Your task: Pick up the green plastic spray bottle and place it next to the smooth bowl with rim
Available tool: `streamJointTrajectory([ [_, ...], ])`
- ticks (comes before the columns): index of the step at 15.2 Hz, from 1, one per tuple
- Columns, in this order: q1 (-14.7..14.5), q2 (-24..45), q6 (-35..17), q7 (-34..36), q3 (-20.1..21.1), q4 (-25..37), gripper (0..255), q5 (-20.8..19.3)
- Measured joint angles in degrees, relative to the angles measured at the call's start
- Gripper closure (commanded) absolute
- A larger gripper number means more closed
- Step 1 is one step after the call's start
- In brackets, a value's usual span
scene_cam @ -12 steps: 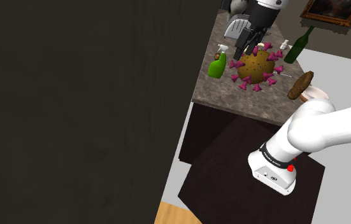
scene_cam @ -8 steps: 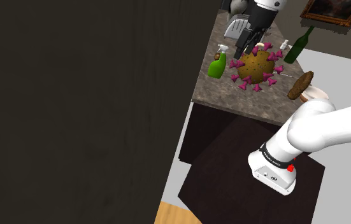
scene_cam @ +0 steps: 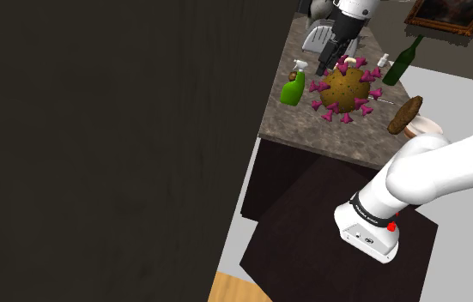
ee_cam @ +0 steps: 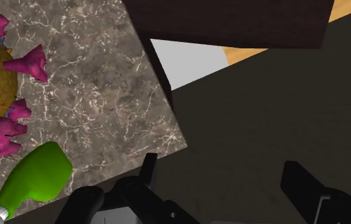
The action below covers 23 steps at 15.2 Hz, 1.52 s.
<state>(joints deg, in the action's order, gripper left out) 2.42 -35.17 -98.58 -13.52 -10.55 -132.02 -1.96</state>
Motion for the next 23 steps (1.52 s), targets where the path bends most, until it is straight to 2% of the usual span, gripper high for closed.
streamJointTrajectory([
  [5, 0.35, 7.77, -4.55, -8.55, -5.92, 3.39, 0, -1.25],
  [11, 0.32, 18.07, -8.06, -18.91, -12.17, 10.07, 0, 0.01],
  [17, 0.91, 31.73, -10.70, -30.52, -17.60, 19.80, 0, 5.37],
  [23, 4.85, 46.86, -9.20, -41.97, -20.01, 33.80, 0, 13.38],
])
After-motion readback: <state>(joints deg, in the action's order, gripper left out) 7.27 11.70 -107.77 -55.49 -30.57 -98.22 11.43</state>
